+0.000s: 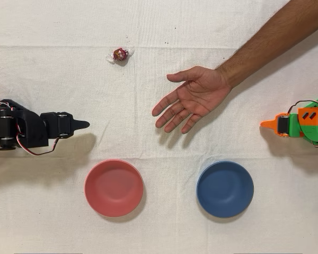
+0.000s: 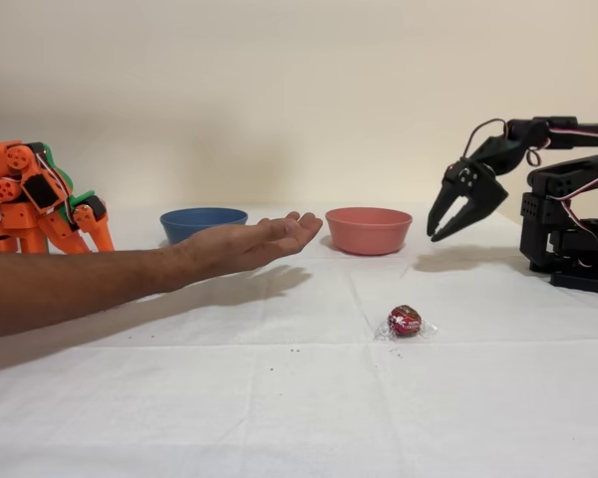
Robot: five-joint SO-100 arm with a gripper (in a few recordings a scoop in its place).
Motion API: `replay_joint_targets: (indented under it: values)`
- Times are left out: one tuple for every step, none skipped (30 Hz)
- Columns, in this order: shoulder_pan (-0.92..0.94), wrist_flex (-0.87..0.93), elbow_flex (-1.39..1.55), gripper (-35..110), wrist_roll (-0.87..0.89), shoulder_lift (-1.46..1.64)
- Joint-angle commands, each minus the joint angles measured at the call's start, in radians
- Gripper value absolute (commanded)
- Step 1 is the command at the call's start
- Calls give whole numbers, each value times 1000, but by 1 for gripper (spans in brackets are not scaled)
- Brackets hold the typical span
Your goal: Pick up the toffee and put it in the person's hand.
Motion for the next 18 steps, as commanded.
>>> replay_joint_targets:
  values:
    - [-28,18,-173,0,6,-57]
    - [-35,23,-201,0,6,-77]
    - [-43,29,-227,0,5,-95]
    - [-52,32,-253,0,6,-115]
    - [-61,35,-284,0,9,-137]
    - [-69,37,-314,0,15,-164]
    - [-81,44,-351,0,21,-196]
    - [-94,57,-390,0,31,-233]
    - [-104,74,-431,0,41,-275]
    - [-117,92,-474,0,48,-314]
    - [-127,109,-512,0,44,-354]
    - [-137,120,-543,0,40,-387]
    - [-146,123,-566,0,43,-413]
    - [-155,124,-581,0,43,-433]
    - [-164,129,-600,0,40,-453]
    - [-175,140,-623,0,37,-474]
    - [-189,150,-646,0,32,-495]
    - [-202,153,-663,0,23,-514]
